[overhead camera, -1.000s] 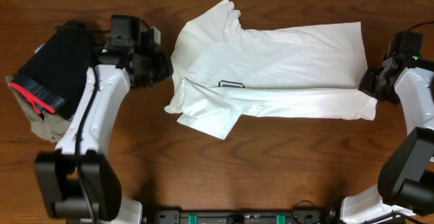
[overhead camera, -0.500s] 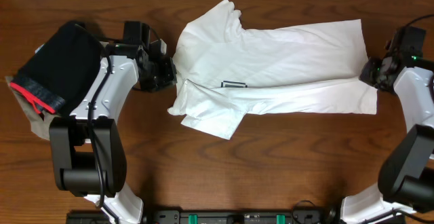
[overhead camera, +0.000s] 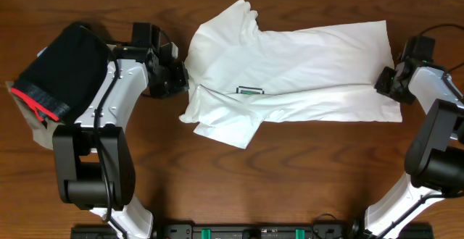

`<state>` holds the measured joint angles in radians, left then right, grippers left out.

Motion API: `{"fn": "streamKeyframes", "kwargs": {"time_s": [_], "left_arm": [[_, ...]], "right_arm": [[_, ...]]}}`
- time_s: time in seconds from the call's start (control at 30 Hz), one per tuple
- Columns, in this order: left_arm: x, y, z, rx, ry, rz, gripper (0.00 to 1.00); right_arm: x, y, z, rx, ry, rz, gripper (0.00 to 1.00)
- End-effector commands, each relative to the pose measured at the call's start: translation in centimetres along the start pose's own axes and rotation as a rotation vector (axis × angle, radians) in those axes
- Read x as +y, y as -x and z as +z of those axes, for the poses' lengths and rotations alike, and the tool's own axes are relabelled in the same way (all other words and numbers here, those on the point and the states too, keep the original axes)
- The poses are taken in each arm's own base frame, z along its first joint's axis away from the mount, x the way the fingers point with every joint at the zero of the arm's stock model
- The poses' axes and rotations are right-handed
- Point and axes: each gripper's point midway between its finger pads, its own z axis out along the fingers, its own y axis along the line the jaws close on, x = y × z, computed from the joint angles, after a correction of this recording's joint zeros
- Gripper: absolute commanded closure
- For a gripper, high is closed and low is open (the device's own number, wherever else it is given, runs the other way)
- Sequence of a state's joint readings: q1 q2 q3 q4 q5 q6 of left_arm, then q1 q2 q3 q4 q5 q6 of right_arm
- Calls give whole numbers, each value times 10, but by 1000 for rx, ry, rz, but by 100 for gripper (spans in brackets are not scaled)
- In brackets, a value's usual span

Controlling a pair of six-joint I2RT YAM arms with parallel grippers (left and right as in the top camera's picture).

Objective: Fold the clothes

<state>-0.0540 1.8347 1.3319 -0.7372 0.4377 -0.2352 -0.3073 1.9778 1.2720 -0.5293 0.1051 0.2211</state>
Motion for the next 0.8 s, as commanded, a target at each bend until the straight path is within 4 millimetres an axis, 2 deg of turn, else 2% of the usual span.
{"fn": "streamKeyframes", "kwargs": {"time_s": [0.0,0.13,0.3,0.43,0.5,0.6,0.63,0.77], "left_arm": [[1,-1,-1,1,2,-1,89],[1,-1,-1,4,2,-2,89],[2,-4,-2,15,6,-7,89],[2,-7,-2,25,8,-11,85],[-1,-8,-1,33,-11,-12,83],[-2,-8,-2,34,-16,-12,83],[-2,-8,-2,34,-16,-12,79],[-4,-9,-1,35,-17,-5,78]], "right_arm": [[-5,7,-7,-34,-40,-2,63],[-8,14,-22,-67,-49,2,62],[-10,22,-52,-110,-38,9,63],[-11,15,-70,-97,-34,8,68],[-10,7,-69,-62,-24,2,72],[-7,-9,-58,-3,-6,-4,83],[-6,-14,-54,13,-1,-6,86],[-7,-34,-33,81,-7,-13,89]]}}
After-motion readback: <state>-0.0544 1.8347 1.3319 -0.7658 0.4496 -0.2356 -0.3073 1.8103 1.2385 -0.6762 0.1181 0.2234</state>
